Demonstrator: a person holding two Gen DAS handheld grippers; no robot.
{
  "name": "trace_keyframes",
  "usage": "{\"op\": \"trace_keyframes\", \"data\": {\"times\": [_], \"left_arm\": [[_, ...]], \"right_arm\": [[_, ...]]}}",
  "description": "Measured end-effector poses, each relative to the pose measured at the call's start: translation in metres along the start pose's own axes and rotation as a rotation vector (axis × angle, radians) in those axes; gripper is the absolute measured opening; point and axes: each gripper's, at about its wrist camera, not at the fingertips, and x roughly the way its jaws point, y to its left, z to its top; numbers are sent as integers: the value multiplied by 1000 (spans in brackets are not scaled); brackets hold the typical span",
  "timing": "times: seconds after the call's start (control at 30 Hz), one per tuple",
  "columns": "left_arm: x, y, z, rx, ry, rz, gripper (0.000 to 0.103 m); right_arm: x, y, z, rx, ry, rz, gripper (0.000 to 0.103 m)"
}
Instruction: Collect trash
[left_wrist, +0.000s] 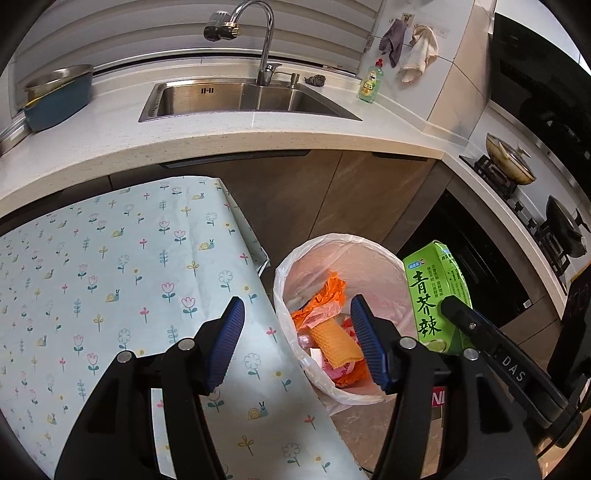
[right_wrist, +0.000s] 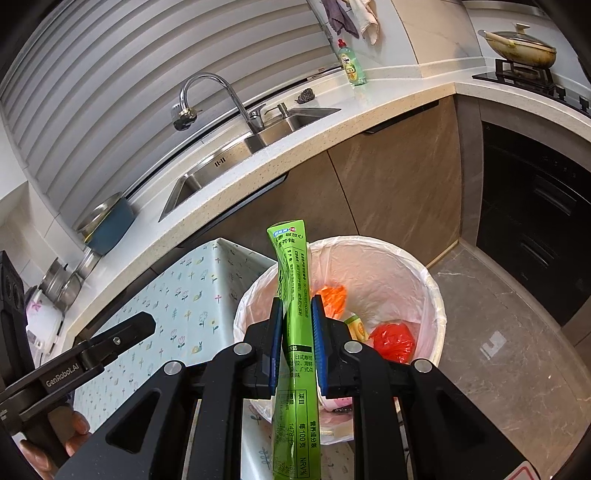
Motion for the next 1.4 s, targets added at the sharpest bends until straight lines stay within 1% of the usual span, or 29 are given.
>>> {"op": "trace_keyframes", "data": {"times": [0.17, 0.4, 0.43, 0.47, 0.5, 0.53, 0.63, 0.77, 0.8, 0.83, 0.9, 0.97, 1.0, 1.07, 1.13, 1.33, 1.4], "left_arm": [[-3, 3, -2, 11, -11, 21, 57], [-9, 3, -3, 25, -33, 55, 57], [-10, 3, -3, 28, -38, 64, 57], [-11, 3, -4, 33, -43, 75, 57], [-11, 3, -4, 40, -46, 83, 57], [-12, 3, -5, 48, -48, 91, 57], [-17, 4, -5, 51, -59, 111, 58], [-26, 7, -7, 42, -73, 124, 59], [-29, 6, -8, 44, -78, 131, 60], [-31, 6, -9, 45, -83, 138, 64], [-38, 5, -12, 50, -100, 152, 66], [-43, 3, -14, 59, -106, 160, 68], [-46, 2, -16, 64, -110, 169, 68], [-51, 0, -20, 72, -116, 180, 69], [-56, 0, -24, 74, -120, 194, 71], [-66, 1, -37, 76, -117, 223, 72], [-69, 3, -42, 71, -117, 235, 74]], "right_arm": [[6, 5, 3, -6, 3, -1, 16], [15, 19, 14, -36, -19, -7, 19], [15, 21, 15, -41, -25, -9, 27], [14, 24, 16, -46, -36, -10, 36], [12, 26, 17, -47, -48, -11, 40], [9, 28, 17, -48, -55, -8, 42], [4, 34, 15, -56, -55, 8, 42], [-3, 41, 9, -94, -40, 1, 42], [-5, 43, 7, -104, -39, -2, 42], [-8, 44, 5, -116, -38, -6, 42], [-14, 47, 1, -136, -34, -15, 45], [-20, 48, -3, -149, -32, -20, 52], [-23, 47, -6, -153, -30, -24, 53], [-28, 48, -10, -161, -29, -31, 61], [-34, 48, -13, -171, -31, -38, 65], [-47, 49, -24, -212, -20, -51, 74], [-51, 49, -28, -226, -17, -60, 78]]}}
